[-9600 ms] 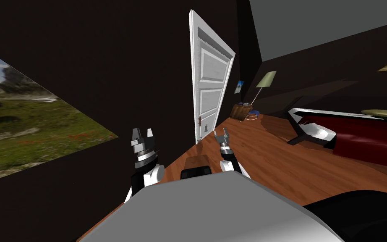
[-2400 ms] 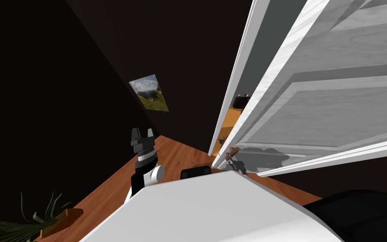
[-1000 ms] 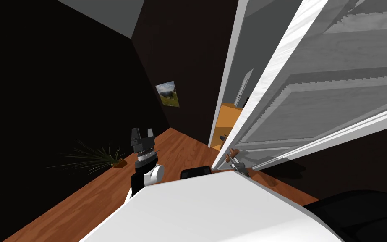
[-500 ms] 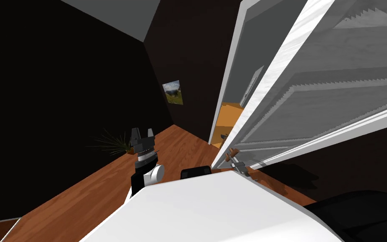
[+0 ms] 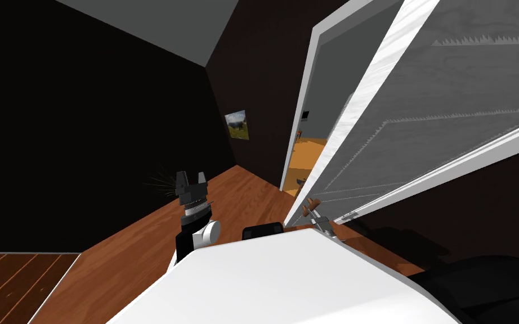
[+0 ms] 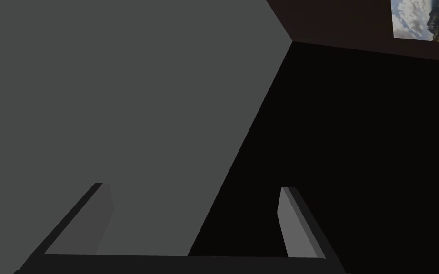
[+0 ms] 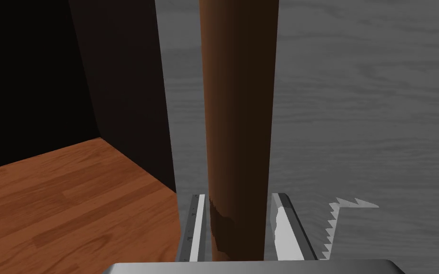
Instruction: Pull the door open
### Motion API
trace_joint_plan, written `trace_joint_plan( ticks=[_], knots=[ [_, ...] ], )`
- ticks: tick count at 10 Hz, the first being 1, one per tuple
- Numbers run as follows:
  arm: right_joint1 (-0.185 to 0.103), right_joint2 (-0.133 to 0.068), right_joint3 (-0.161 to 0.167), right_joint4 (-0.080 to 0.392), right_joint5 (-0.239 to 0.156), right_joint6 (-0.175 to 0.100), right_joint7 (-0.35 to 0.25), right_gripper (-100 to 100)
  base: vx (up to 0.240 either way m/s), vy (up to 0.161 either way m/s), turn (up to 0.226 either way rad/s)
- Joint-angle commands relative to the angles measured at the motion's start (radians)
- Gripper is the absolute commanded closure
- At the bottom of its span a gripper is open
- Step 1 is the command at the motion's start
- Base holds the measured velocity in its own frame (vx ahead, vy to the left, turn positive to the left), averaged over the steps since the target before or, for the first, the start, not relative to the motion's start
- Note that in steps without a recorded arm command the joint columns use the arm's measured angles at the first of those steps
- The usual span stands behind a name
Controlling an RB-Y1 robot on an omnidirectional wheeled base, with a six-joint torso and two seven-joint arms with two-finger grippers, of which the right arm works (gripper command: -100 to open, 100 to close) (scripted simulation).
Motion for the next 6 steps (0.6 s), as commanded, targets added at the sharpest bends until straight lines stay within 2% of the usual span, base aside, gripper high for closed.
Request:
trace_joint_plan(
  ticks=[1,6],
  knots=[
    [-0.005,-0.002,0.005,0.010,0.003,-0.008,-0.006,100,-0.218,-0.038,0.124],
    [-0.027,-0.016,0.015,0.047,0.013,-0.033,-0.028,100,-0.199,-0.050,0.130]
  ],
)
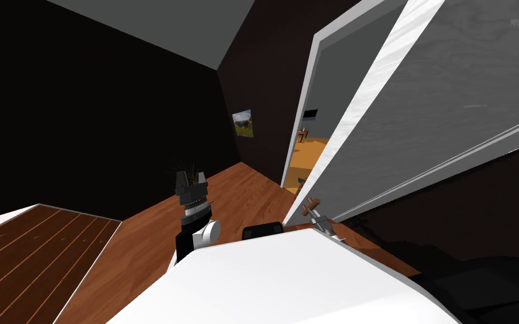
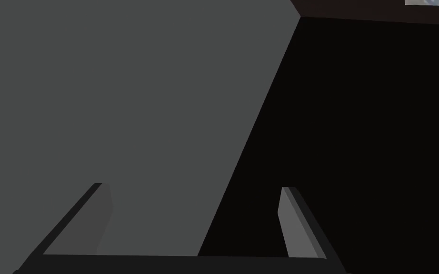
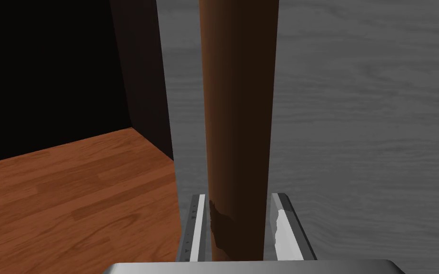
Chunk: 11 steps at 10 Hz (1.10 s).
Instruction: Pull the door open
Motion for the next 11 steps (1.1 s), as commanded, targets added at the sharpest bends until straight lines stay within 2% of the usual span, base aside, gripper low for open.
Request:
trace_joint_plan(
  ticks=[1,4,11],
  knots=[
    [-0.005,-0.004,0.004,0.016,0.003,-0.010,-0.008,100,-0.196,-0.045,0.119],
    [-0.013,-0.009,0.006,0.024,0.006,-0.017,-0.014,100,-0.181,-0.032,0.089],
    [-0.039,-0.024,0.025,0.090,0.019,-0.066,-0.043,100,-0.190,-0.053,0.139]
  ],
)
